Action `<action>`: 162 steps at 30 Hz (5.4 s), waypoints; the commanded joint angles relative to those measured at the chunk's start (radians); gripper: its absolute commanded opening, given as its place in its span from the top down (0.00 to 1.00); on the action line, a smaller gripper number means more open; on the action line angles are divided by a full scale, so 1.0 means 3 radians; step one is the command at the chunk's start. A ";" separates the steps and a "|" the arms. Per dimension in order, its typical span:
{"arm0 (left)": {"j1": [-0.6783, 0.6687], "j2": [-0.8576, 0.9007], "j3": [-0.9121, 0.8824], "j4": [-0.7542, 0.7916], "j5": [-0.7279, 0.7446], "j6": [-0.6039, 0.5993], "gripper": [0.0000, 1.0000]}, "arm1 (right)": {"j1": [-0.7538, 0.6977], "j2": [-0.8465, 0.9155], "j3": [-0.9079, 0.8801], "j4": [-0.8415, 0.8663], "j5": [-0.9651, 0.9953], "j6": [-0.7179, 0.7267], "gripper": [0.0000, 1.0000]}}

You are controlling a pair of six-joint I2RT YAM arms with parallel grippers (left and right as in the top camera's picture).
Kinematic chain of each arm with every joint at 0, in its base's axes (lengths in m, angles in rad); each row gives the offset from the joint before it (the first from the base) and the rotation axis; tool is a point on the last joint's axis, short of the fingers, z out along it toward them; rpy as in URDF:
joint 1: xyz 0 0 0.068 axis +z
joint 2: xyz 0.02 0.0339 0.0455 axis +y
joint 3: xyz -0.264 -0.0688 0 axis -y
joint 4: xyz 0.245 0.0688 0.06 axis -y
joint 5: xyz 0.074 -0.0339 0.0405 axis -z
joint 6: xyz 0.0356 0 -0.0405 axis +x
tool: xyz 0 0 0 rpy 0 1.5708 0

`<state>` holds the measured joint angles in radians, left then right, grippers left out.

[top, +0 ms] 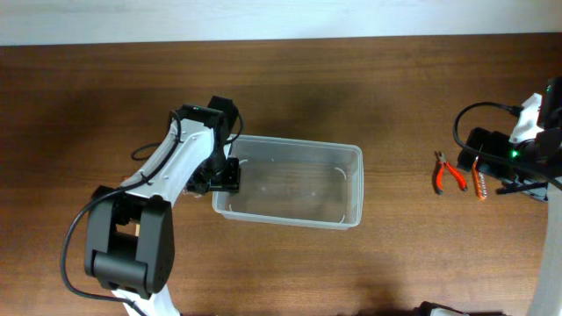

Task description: Pack container

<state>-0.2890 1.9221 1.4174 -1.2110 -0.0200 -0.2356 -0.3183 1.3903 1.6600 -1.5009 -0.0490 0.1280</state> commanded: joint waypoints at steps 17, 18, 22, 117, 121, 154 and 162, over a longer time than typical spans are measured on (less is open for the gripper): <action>0.0020 -0.0683 0.0951 -0.0053 -0.0355 0.0196 0.14 | 0.0000 -0.0018 0.0064 -0.0031 -0.0565 -0.0289 0.11; 0.0029 -0.0760 0.0988 -0.0064 -0.0425 0.0195 0.14 | 0.0020 -0.0005 0.0053 -0.0038 -0.0669 -0.0343 0.17; 0.0184 -0.1074 0.1013 -0.0098 -0.0587 0.0193 0.01 | 0.0170 0.0103 -0.0023 -0.0039 -0.0763 -0.0380 0.51; 0.1169 -0.1549 0.1007 -0.0318 -0.0334 0.0542 0.01 | 0.1537 0.1621 0.0478 0.0476 -0.1122 -0.1188 0.96; 0.1169 -0.1549 0.1007 -0.0319 -0.0334 0.0542 0.01 | 0.1762 0.1684 0.0332 0.0446 -0.1006 -0.1186 0.96; 0.1169 -0.1549 0.1007 -0.0331 -0.0334 0.0540 0.01 | 0.1926 0.2369 0.0109 0.1106 -0.0593 -0.1022 0.96; 0.1170 -0.1549 0.1007 -0.0334 -0.0334 0.0540 0.01 | 0.1929 0.2361 0.0135 0.1124 -0.0598 -0.1024 0.96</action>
<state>0.0578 1.4662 1.7134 -1.3136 -0.1307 -0.0925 0.2588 2.0991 1.6981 -1.1542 -0.2440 -0.1822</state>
